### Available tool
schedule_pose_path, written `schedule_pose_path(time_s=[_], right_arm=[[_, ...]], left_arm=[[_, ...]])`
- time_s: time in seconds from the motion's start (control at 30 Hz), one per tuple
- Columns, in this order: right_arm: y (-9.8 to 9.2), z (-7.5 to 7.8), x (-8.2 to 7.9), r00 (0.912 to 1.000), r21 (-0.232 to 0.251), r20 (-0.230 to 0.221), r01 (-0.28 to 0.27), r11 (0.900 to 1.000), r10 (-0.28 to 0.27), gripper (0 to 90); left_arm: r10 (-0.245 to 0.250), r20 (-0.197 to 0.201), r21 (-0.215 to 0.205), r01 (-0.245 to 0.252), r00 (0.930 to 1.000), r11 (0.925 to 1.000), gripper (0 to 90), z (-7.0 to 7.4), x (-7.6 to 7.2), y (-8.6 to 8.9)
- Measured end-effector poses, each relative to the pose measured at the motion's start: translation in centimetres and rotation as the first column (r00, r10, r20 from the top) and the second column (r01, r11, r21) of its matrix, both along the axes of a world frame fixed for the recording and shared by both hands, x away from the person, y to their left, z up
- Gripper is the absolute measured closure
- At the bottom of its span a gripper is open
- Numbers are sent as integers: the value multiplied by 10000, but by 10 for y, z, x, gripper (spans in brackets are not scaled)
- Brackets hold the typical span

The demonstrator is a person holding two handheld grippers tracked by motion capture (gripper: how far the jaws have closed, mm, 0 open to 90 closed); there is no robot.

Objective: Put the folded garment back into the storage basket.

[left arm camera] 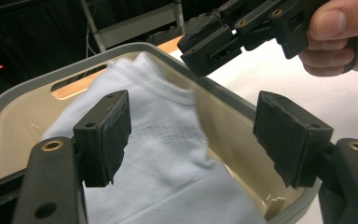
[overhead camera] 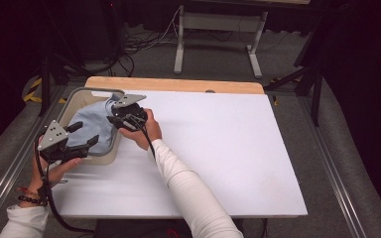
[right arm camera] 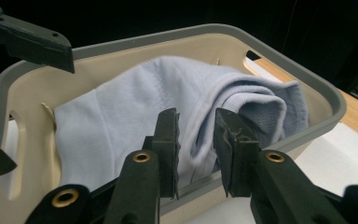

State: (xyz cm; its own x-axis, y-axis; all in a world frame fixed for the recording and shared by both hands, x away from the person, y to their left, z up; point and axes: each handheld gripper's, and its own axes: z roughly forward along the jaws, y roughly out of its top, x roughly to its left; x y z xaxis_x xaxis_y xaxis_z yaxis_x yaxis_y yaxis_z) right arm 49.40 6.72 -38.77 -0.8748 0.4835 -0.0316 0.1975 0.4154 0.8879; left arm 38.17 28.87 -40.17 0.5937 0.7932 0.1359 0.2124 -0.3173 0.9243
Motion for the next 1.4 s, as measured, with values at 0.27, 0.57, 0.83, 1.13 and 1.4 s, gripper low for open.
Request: schedule_pose_path(time_s=[0.27,0.57,0.83,1.13,1.4], right_arm=[[-5,9,-8,9992,-74,404,-76,9999,79,711],[-7,11,-13,9984,-64,559,-103,9999,107,706],[-10,13,-18,9969,-211,774,-88,9997,104,701],[-15,21,-27,9921,-463,1235,-145,9988,201,698],[-29,27,-34,9885,-621,1490,-175,9979,266,696]], left_arm=[[-124,130,42,124,9998,9999,275,1,-4,-3],[-177,267,-44,179,9995,9998,274,1,-7,-5],[-218,416,-97,222,9989,9997,271,2,-10,-6],[-343,549,-69,347,9979,9994,268,3,-14,-12],[-455,661,-142,465,9968,9988,264,6,-18,-16]])
